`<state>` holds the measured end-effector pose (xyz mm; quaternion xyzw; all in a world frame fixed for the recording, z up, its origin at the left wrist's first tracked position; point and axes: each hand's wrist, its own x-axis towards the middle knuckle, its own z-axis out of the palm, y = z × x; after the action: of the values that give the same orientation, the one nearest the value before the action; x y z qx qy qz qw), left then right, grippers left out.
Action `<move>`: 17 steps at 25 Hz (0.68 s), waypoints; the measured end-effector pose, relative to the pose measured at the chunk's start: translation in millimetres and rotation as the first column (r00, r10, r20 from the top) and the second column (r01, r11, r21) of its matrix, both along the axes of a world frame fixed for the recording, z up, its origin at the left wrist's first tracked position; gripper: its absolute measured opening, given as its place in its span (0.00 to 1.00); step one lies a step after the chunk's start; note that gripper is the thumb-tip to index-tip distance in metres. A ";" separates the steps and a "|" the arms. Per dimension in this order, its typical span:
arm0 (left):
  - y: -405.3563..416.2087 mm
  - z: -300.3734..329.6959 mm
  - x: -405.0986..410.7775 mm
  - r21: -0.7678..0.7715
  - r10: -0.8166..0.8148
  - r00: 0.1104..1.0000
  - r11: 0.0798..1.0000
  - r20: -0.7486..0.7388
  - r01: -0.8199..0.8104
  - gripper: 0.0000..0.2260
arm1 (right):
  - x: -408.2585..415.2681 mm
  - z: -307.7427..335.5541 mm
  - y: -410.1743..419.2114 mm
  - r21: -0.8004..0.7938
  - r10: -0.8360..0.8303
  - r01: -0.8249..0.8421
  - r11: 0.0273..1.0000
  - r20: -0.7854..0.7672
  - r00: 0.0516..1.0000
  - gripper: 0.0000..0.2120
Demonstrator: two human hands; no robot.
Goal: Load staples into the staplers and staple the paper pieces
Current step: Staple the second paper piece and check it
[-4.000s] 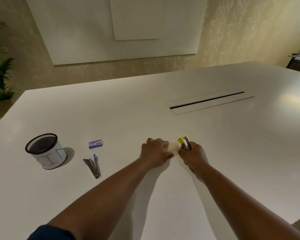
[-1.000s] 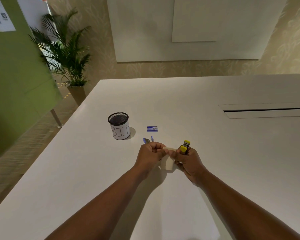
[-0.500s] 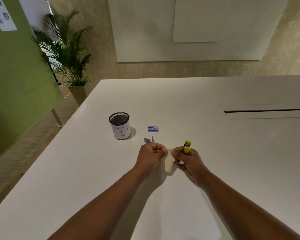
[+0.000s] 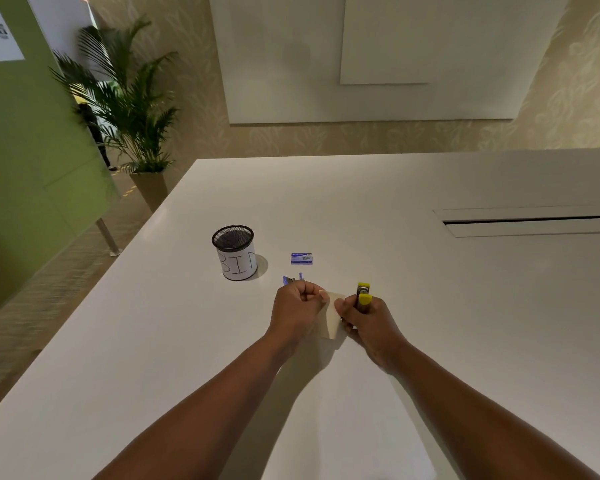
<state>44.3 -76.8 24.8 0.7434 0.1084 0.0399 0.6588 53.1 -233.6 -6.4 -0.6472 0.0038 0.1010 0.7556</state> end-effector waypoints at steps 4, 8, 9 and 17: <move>-4.8 1.4 -0.2 -0.020 0.050 0.999 0.999 0.016 -0.050 0.02 | 0.5 -1.5 3.5 -0.041 -0.001 0.003 0.999 0.035 0.999 0.18; -1.3 -0.1 -0.4 -0.033 0.091 0.996 0.995 0.005 -0.091 0.02 | -3.6 -2.1 3.9 -0.024 0.056 -0.055 0.998 0.047 0.997 0.14; 0.1 -0.1 0.1 -0.042 0.100 0.995 0.994 0.003 -0.100 0.02 | -3.9 -1.5 4.0 -0.017 0.066 -0.065 0.998 0.046 0.997 0.13; 1.1 4.9 -1.5 -0.030 0.104 0.994 0.994 0.027 -0.103 0.02 | -6.3 -2.3 8.2 -0.070 0.068 -0.063 0.996 0.066 0.995 0.11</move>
<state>42.8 -75.8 29.7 0.7265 0.1380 0.0828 0.6680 46.8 -225.4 -8.7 -0.6752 -0.0400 0.1032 0.7293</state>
